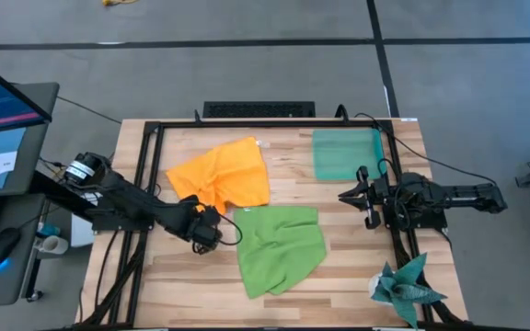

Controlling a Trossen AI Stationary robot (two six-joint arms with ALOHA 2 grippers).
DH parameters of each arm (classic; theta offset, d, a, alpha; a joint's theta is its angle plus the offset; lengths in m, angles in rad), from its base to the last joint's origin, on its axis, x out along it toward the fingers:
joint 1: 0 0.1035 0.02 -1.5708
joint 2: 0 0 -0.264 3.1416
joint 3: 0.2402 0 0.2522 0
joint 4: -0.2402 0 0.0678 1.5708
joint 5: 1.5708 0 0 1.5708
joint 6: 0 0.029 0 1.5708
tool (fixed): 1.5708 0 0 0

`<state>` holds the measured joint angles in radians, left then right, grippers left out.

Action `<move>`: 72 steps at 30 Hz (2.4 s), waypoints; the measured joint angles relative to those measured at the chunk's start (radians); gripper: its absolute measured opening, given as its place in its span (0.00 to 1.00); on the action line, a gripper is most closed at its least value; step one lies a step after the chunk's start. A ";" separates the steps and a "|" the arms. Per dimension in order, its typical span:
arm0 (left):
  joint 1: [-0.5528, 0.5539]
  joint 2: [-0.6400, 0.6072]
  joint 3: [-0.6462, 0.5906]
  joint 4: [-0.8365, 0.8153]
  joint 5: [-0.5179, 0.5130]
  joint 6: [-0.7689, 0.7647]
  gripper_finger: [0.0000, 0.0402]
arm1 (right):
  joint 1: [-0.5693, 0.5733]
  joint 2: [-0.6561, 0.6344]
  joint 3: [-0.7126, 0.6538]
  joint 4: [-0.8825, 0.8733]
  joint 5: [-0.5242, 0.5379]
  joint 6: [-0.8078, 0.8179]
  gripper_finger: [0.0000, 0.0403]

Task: Roll microfiber towels into tight, uniform cylinder then place into a basket
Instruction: Fold the orange towel

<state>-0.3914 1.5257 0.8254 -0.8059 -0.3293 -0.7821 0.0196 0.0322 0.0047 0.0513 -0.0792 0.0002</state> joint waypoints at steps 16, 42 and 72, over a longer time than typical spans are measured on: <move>-0.048 -0.002 0.177 -0.347 -0.130 -0.114 0.00 | 0.000 0.000 0.000 0.000 -0.001 0.209 0.16; -0.048 -0.003 0.186 -0.411 -0.336 -0.120 0.00 | -0.070 0.045 0.094 0.386 0.164 0.121 0.16; -0.048 -0.003 0.186 -0.403 -0.278 -0.208 0.00 | -0.059 0.836 0.297 0.419 0.155 0.041 0.16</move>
<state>-0.4397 1.5224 1.0119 -1.2091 -0.6071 -0.9905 -0.0391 0.8687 0.3016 0.4701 0.0759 0.0410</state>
